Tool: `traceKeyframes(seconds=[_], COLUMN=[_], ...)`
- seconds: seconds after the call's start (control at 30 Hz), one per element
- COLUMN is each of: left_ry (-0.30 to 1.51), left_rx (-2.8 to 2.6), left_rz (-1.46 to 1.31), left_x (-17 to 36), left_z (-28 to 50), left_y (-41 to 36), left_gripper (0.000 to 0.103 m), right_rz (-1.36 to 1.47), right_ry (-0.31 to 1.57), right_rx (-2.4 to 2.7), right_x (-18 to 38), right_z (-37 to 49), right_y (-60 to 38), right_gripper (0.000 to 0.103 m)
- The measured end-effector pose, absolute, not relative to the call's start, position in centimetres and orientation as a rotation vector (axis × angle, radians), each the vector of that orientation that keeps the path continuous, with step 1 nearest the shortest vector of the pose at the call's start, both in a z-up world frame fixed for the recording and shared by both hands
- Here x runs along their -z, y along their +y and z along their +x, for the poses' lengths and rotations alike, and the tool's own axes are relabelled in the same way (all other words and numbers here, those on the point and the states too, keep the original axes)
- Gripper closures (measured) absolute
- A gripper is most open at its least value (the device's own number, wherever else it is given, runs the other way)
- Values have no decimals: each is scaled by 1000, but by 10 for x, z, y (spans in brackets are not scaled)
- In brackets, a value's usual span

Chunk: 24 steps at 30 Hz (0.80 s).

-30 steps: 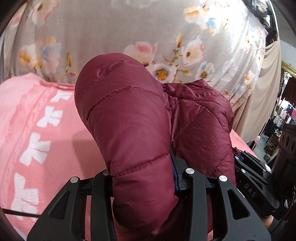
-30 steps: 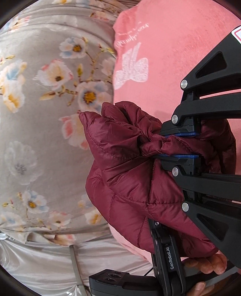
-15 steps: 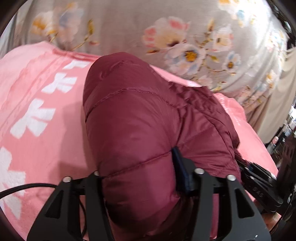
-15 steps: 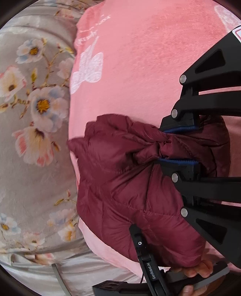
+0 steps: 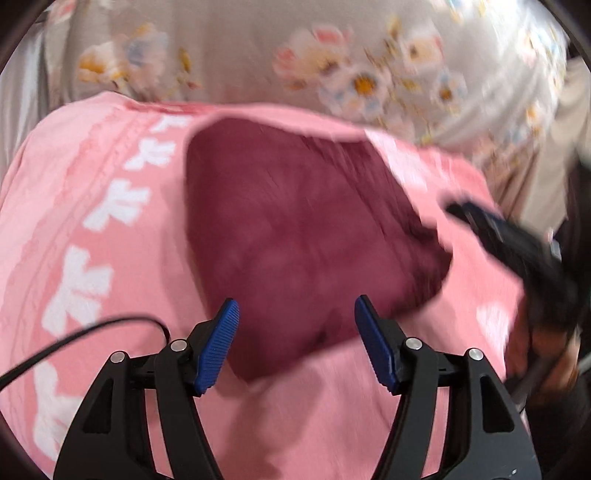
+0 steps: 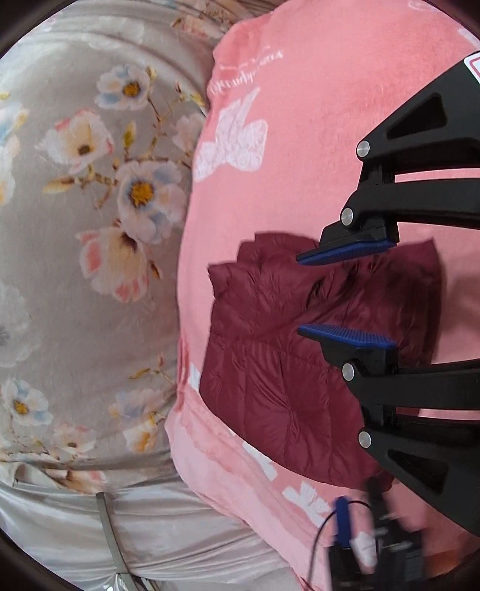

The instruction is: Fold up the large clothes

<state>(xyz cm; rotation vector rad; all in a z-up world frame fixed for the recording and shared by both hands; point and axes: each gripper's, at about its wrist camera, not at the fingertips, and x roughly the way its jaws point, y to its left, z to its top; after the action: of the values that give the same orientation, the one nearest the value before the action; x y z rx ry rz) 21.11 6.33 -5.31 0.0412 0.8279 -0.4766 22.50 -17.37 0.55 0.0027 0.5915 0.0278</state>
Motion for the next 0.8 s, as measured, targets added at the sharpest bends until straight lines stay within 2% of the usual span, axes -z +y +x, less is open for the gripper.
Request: traceKeyframes(seconds=[0.07, 0.17, 0.4, 0.5, 0.67, 0.8], left_ry=[835, 847, 881, 879, 745, 759], left_rx=[407, 343, 321, 333, 295, 238], left_rz=[130, 152, 57, 15, -7, 10], left_x=[72, 89, 99, 86, 34, 39], left_z=[207, 217, 251, 241, 218, 245], left_y=[55, 62, 84, 90, 97, 77], left_gripper=[43, 43, 40, 41, 42, 43], right_rz=[5, 10, 122, 113, 133, 115], right_ry=[644, 693, 785, 786, 727, 739], right_rx=[-29, 22, 40, 56, 85, 68], right_x=[10, 34, 76, 73, 51, 45], right_z=[238, 241, 242, 241, 225, 226], right_y=[-169, -172, -185, -183, -179, -168], right_gripper=[83, 87, 86, 87, 86, 85])
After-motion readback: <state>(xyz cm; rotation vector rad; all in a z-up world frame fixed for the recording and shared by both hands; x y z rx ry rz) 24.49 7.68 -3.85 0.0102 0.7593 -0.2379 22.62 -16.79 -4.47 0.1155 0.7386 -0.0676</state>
